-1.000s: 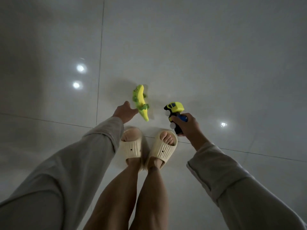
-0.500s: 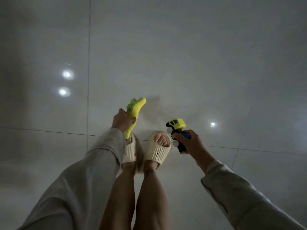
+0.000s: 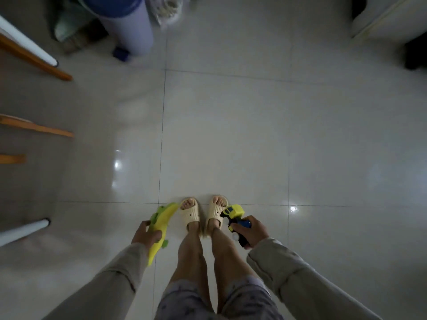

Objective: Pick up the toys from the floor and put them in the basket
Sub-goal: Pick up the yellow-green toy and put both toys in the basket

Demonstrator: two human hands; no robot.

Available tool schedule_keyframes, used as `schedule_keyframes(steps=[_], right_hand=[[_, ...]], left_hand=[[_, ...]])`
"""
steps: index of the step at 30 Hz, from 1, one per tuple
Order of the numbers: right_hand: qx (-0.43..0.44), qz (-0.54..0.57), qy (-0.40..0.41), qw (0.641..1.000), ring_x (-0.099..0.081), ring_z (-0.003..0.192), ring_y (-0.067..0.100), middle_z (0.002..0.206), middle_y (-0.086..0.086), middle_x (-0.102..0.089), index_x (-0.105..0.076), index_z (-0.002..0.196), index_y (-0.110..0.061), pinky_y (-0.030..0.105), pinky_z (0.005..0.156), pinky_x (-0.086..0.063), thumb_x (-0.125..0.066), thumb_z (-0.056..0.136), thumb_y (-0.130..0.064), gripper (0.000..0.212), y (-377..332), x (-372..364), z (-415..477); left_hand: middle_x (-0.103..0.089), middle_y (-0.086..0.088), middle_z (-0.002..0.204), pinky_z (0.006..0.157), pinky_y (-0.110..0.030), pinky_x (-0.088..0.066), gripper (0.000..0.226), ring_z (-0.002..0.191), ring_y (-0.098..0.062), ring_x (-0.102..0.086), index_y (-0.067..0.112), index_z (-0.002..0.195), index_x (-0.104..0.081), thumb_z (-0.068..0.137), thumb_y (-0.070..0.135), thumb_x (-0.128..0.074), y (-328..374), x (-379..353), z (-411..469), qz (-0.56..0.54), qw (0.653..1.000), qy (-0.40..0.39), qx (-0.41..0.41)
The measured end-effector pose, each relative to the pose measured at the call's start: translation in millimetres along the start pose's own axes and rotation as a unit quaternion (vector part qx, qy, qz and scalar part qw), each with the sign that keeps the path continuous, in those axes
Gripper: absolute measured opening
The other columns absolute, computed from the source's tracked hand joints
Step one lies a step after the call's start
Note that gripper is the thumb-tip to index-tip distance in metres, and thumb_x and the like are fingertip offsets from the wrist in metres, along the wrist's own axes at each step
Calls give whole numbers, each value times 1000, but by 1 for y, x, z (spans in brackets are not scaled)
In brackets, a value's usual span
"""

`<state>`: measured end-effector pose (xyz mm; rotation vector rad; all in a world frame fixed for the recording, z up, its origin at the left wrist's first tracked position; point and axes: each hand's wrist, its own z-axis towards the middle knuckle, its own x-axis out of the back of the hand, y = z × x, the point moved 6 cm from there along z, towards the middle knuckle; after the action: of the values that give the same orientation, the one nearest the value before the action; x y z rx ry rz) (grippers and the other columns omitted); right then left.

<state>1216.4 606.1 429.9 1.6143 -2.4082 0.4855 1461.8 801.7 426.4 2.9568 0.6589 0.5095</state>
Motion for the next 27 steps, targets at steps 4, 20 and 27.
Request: schedule_keyframes(steps=[4, 20, 27], right_hand=[[19, -29, -4, 999, -60, 78, 27, 92, 10, -58, -57, 108, -14, 33, 64, -56, -69, 77, -42, 44, 2, 22, -58], [71, -154, 39, 985, -48, 88, 25, 97, 14, -50, -50, 92, -10, 29, 77, -33, -66, 84, -32, 29, -20, 86, -81], [110, -317, 11, 942, -46, 87, 24, 95, 13, -46, -48, 90, -9, 25, 76, -32, -64, 85, -34, 30, -69, 105, -59]], left_hand=[[-56, -35, 119, 72, -43, -50, 80, 85, -35, -55, 1, 129, -45, 49, 11, -52, -21, 10, -64, -22, 999, -32, -10], [-59, -24, 128, 80, -31, -47, 59, 111, -34, -57, 0, 132, -47, 75, -11, -54, -62, 50, -117, -51, 997, 46, -44], [-56, -23, 131, 79, -31, -43, 56, 117, -35, -55, 0, 131, -46, 77, -8, -56, -100, 35, -142, -199, 971, 129, 10]])
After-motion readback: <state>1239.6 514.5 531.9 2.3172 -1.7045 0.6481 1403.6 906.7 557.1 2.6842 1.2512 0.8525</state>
